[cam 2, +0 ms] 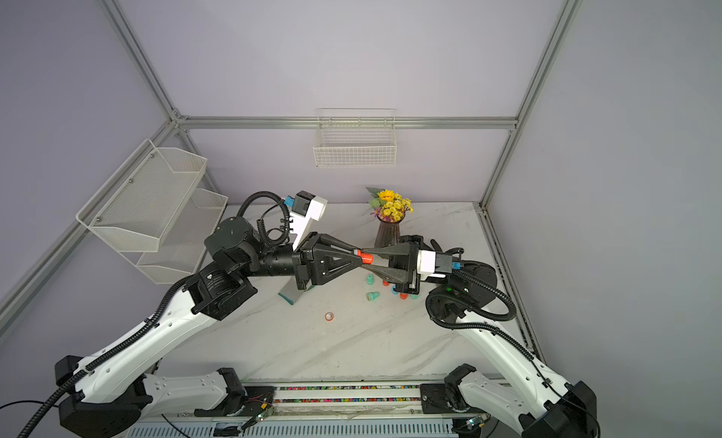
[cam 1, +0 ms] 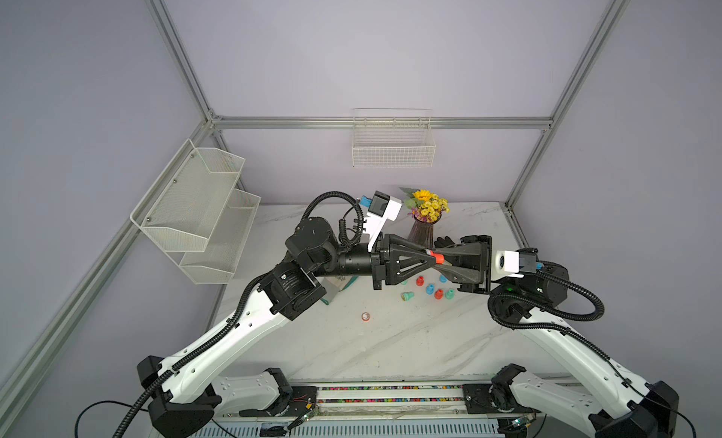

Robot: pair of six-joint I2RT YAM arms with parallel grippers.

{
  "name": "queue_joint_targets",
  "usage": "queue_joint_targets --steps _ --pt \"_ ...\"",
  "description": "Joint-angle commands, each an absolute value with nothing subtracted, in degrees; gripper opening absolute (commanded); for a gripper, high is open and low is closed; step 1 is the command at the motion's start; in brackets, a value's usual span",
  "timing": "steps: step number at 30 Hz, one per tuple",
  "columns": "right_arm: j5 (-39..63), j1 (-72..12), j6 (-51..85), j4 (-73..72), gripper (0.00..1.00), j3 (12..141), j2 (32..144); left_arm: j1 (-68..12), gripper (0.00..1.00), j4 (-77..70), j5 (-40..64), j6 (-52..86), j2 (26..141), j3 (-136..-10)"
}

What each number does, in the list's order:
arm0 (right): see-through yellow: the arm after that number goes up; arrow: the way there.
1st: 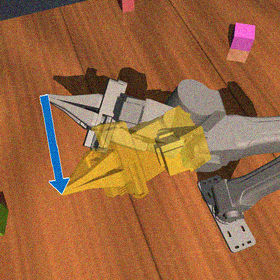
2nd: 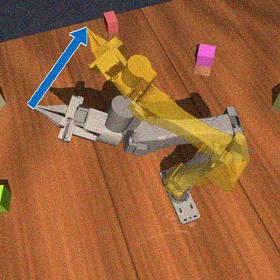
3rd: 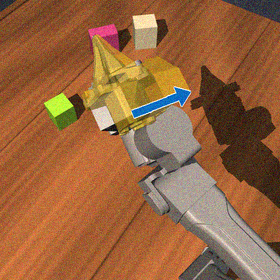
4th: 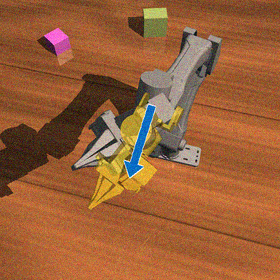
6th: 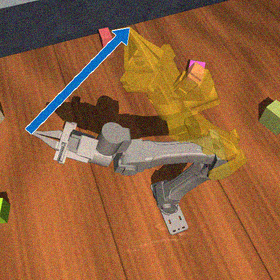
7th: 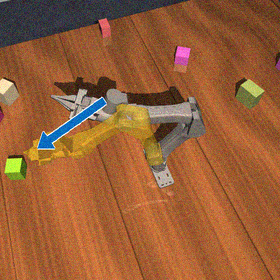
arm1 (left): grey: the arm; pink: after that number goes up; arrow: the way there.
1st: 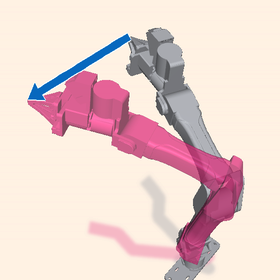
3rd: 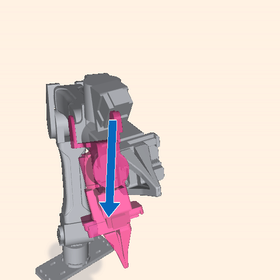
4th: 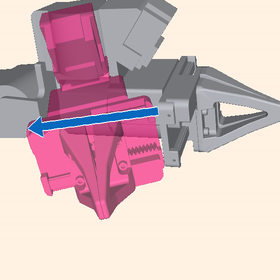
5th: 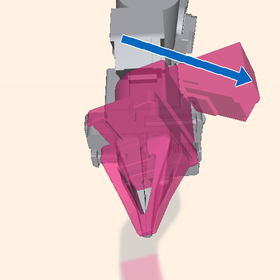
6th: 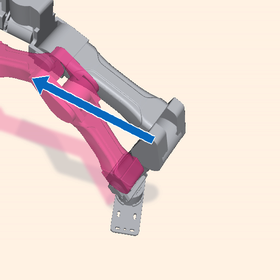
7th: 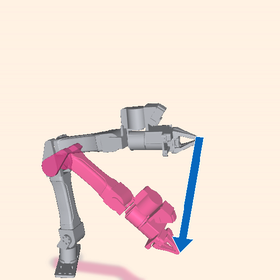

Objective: Close the stamp cap
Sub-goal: Pick up the stamp from the center of the board.

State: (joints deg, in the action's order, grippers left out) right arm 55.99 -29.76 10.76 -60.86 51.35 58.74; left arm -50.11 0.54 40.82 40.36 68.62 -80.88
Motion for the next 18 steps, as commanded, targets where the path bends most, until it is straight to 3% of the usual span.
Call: queue_joint_targets --steps 1,13,16,18 --pt "56.12 -30.41 8.28 -56.48 0.28 52.28 58.51 -50.19 0.10 -1.44 41.17 40.43 68.91 -82.92" --pt "53.94 -30.45 3.35 -49.75 0.28 52.51 56.85 -50.19 0.10 -1.76 41.68 40.69 69.33 -83.18" --pt "53.72 -30.50 3.17 -48.78 0.33 52.83 56.94 -50.19 0.10 -1.78 41.87 40.80 69.50 -83.21" --pt "53.62 -30.50 3.13 -48.99 0.28 52.82 56.80 -50.17 0.10 -1.78 41.88 40.85 69.57 -83.21"
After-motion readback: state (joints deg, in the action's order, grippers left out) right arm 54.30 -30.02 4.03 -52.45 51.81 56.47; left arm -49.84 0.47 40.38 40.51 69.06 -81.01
